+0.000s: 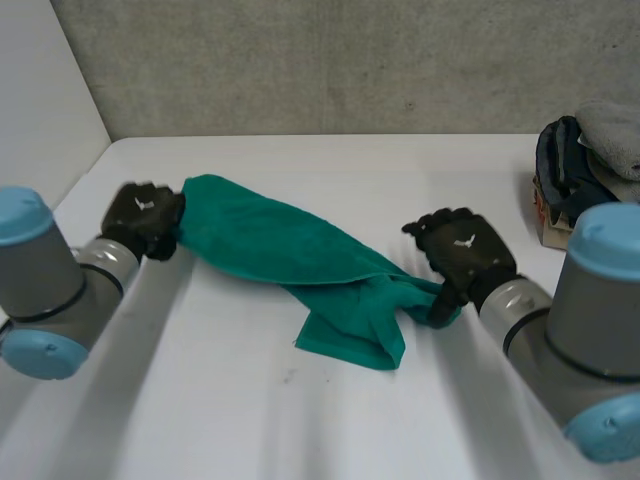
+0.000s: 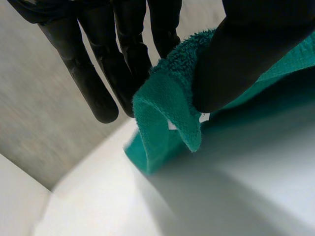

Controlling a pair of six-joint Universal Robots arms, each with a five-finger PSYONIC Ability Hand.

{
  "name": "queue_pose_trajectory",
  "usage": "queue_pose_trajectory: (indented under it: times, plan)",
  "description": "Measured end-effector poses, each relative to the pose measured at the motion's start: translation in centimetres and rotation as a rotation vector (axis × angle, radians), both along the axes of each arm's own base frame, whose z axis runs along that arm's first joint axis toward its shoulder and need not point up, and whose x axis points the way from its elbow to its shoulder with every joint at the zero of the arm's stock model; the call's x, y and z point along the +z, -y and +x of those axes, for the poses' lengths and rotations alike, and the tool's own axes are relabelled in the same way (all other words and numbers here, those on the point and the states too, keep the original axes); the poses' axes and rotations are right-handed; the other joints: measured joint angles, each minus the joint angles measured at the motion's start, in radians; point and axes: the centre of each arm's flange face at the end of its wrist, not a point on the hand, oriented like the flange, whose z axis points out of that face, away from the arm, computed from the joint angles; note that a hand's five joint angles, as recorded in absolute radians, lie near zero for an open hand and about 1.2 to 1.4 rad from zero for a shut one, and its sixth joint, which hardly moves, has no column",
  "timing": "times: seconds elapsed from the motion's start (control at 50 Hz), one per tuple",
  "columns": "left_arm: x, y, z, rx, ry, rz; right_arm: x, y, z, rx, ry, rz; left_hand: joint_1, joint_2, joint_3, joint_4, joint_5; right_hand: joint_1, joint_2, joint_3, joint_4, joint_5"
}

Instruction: Fold the laundry.

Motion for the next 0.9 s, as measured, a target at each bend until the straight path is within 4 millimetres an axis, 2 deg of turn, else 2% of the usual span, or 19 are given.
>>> queue_pose_trajectory:
  times: [0.06,0.1,0.14,0.18,0.32,0.34,0.36,0.38,0.42,0.46,0.52,0.58,0.66,0.68,0.72,0.78,0.8,0.84,0.9]
  plan:
    - [2.1,-0.7,0.0,-0.004,-0.022,-0.044,0.5,1.2,-0.5,-0.031,0.039,0.05,0.0,0.0,0.0,0.0,0.0,0.0,0.0,0.0,0.0,0.0]
    - [4.2,-1.3,0.0,-0.008,-0.049,-0.092,0.6,2.7,-1.0,-0.054,0.087,0.152,0.0,0.002,0.003,0.0,0.0,0.0,0.0,0.0,0.0,0.0]
    - [4.9,-1.5,0.0,-0.009,-0.058,-0.108,0.5,3.1,-1.1,-0.056,0.105,0.196,0.0,0.003,0.004,0.0,0.0,0.0,0.0,0.0,0.0,0.0]
    - [7.2,-2.0,0.1,-0.011,-0.09,-0.162,0.0,4.6,-1.1,-0.045,0.163,0.337,0.0,0.003,0.004,0.0,0.0,0.0,0.0,0.0,0.0,0.0]
    - [10.3,-1.9,0.0,-0.016,-0.132,-0.245,-2.7,6.6,-0.2,0.006,0.184,0.5,0.0,0.003,0.004,0.001,0.0,0.037,0.043,0.043,0.034,0.034]
    - [10.7,-1.8,0.0,-0.017,-0.139,-0.256,-3.2,6.8,0.0,0.013,0.176,0.511,0.0,0.003,0.004,0.001,0.0,0.163,0.177,0.175,0.172,0.172]
    - [10.8,-1.8,-0.1,-0.018,-0.141,-0.259,-3.3,6.9,0.1,0.016,0.174,0.513,0.0,0.003,0.004,0.001,0.0,0.197,0.21,0.19,0.188,0.188]
    - [11.3,-1.6,-0.2,-0.02,-0.153,-0.273,-3.8,7.0,0.3,0.023,0.165,0.515,0.0,0.003,0.004,0.001,0.0,0.487,0.5,0.468,0.463,0.46]
    - [12.0,-1.4,-0.3,-0.023,-0.168,-0.289,-3.9,7.3,0.4,0.024,0.157,0.499,0.0,0.003,0.004,0.002,0.0,0.744,0.766,0.744,0.739,0.731]
    - [12.7,-1.1,-0.4,-0.025,-0.185,-0.306,-3.6,7.9,0.5,0.014,0.153,0.457,0.0,0.003,0.004,0.004,0.0,0.871,0.95,0.933,0.928,0.907]
    - [13.8,-0.5,-0.5,-0.027,-0.208,-0.336,-1.7,9.4,0.5,-0.02,0.157,0.319,0.0,0.003,0.004,0.004,0.0,0.871,0.961,0.962,0.975,0.921]
    - [14.8,0.4,-0.7,-0.027,-0.224,-0.369,1.3,11.1,0.4,-0.057,0.165,0.125,0.0,0.004,0.005,0.004,0.0,0.871,0.961,0.963,0.977,0.921]
    - [16.7,2.2,-1.0,-0.024,-0.244,-0.433,6.9,13.1,0.5,-0.096,0.173,-0.209,0.0,0.004,0.005,0.004,0.0,0.871,0.961,0.964,0.979,0.921]
    - [17.5,2.8,-1.1,-0.018,-0.253,-0.463,9.3,13.4,0.5,-0.104,0.173,-0.338,0.0,0.004,0.005,0.004,0.0,0.871,0.961,0.964,0.979,0.921]
    - [18.8,3.5,-1.1,-0.006,-0.268,-0.507,12.3,13.5,0.6,-0.112,0.167,-0.502,0.0,0.005,0.005,0.004,0.0,0.871,0.961,0.965,0.979,0.921]
    - [20.5,4.2,-1.0,0.015,-0.293,-0.56,15.3,13.0,0.8,-0.114,0.15,-0.67,0.0,0.005,0.005,0.004,0.0,0.871,0.961,0.965,0.979,0.921]
    - [21.1,4.4,-0.9,0.026,-0.306,-0.58,16.2,12.6,1.1,-0.106,0.14,-0.72,0.0,0.005,0.005,0.004,0.0,0.871,0.961,0.965,0.979,0.926]
    - [21.5,4.6,-0.8,0.038,-0.322,-0.592,16.6,12.0,1.5,-0.087,0.125,-0.747,0.0,0.005,0.005,0.004,0.0,0.871,0.961,0.965,0.979,0.933]
    - [21.1,4.7,-0.7,0.047,-0.337,-0.577,15.8,11.0,2.1,-0.047,0.094,-0.732,0.0,0.005,0.005,0.004,0.0,0.871,0.961,0.965,0.979,0.938]
